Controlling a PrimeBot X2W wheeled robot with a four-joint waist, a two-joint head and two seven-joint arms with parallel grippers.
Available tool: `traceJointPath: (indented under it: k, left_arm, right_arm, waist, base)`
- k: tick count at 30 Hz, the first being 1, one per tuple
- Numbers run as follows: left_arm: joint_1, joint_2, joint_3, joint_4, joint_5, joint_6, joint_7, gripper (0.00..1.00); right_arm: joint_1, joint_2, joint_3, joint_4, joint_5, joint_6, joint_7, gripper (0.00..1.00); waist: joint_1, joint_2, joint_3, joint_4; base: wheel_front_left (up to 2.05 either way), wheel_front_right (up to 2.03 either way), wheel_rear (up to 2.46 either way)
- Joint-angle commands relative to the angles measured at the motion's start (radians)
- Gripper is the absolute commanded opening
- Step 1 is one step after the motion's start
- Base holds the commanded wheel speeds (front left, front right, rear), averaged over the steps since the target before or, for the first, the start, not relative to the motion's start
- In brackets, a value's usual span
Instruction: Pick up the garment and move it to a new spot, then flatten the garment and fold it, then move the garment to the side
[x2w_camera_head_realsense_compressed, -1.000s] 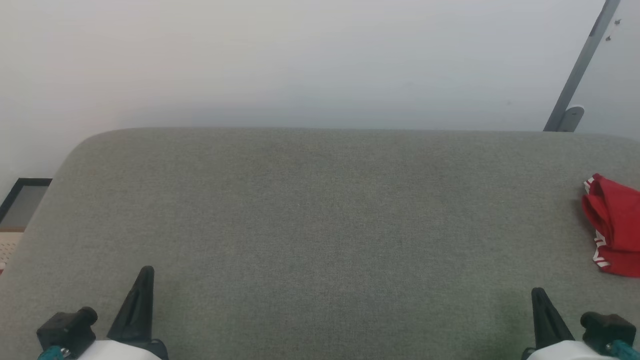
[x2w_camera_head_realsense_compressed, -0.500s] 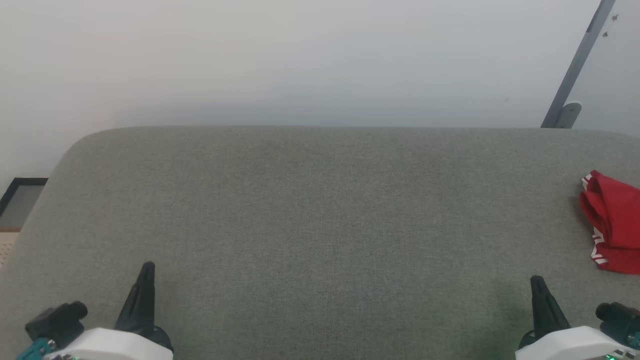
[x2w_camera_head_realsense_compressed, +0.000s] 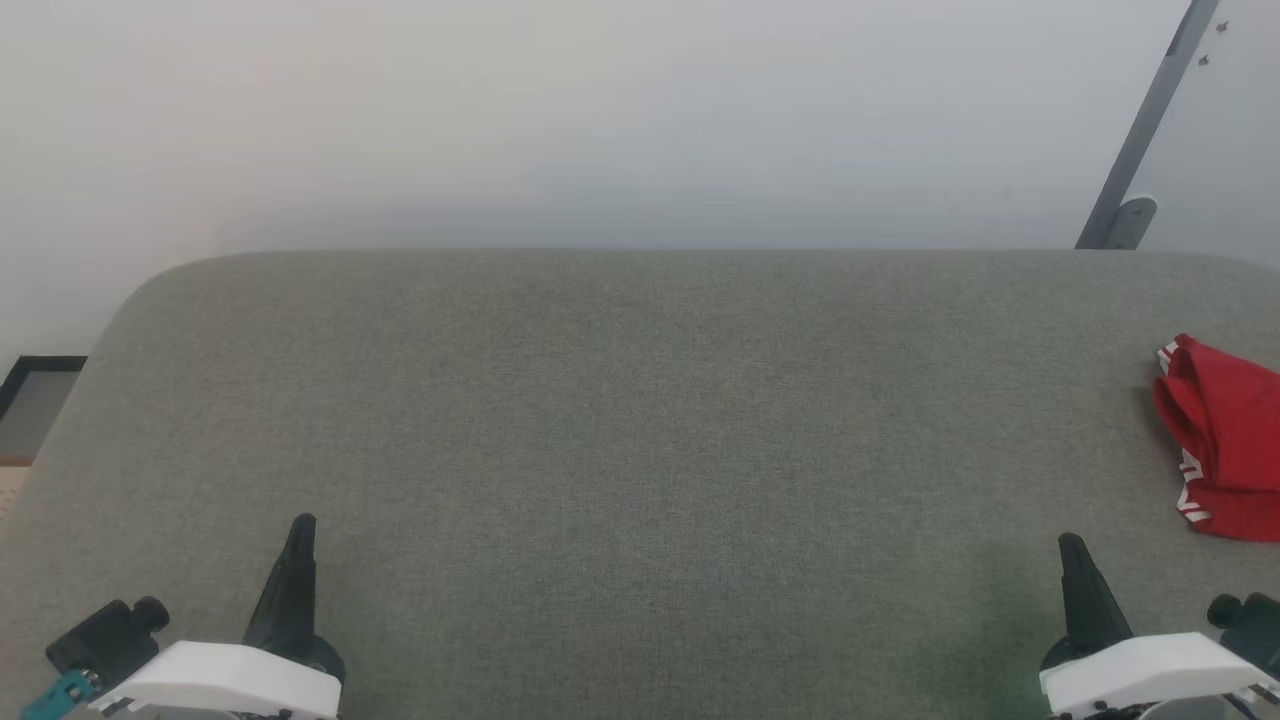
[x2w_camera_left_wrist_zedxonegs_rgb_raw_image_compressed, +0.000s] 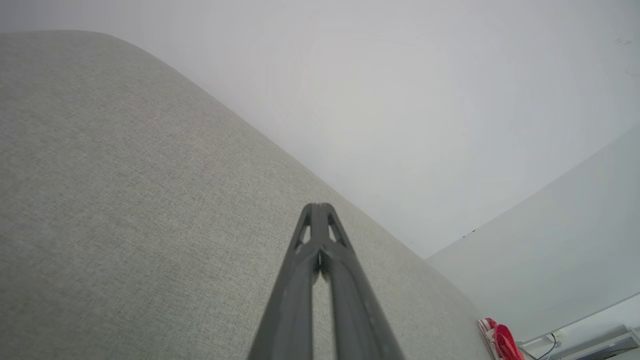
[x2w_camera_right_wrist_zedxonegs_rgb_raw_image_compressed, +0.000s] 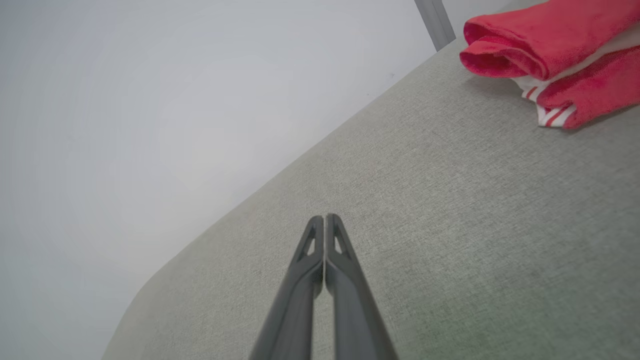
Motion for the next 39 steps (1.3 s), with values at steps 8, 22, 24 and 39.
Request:
traceJointPath:
  k: [8, 22, 24, 39]
  left_arm:
    - [-0.043, -0.013, 0.018, 0.000, -0.113, -0.002, 0.033, 0.00]
    - [-0.064, -0.041, 0.031, 0.015, -0.252, -0.002, 0.076, 0.00]
    - [-0.068, -0.044, 0.033, 0.017, -0.271, -0.003, 0.081, 0.00]
    - [-0.086, -0.068, 0.044, 0.029, -0.391, -0.003, 0.118, 0.00]
  right_arm:
    - [-0.041, 0.001, 0.003, -0.023, 0.134, -0.001, 0.034, 0.00]
    - [-0.061, 0.002, 0.007, -0.029, 0.305, -0.001, 0.077, 0.00]
    - [-0.064, 0.003, 0.008, -0.030, 0.328, -0.001, 0.081, 0.00]
    - [-0.081, 0.004, 0.012, -0.035, 0.476, -0.001, 0.120, 0.00]
  waist:
    - [0.0000, 0.0000, 0.004, -0.005]
    - [0.0000, 0.0000, 0.010, -0.012]
    - [0.0000, 0.0000, 0.011, -0.013]
    - [0.0000, 0.0000, 0.017, -0.021]
  base:
    - [0.00, 0.00, 0.00]
    - [0.00, 0.00, 0.00]
    - [0.00, 0.00, 0.00]
    - [0.00, 0.00, 0.00]
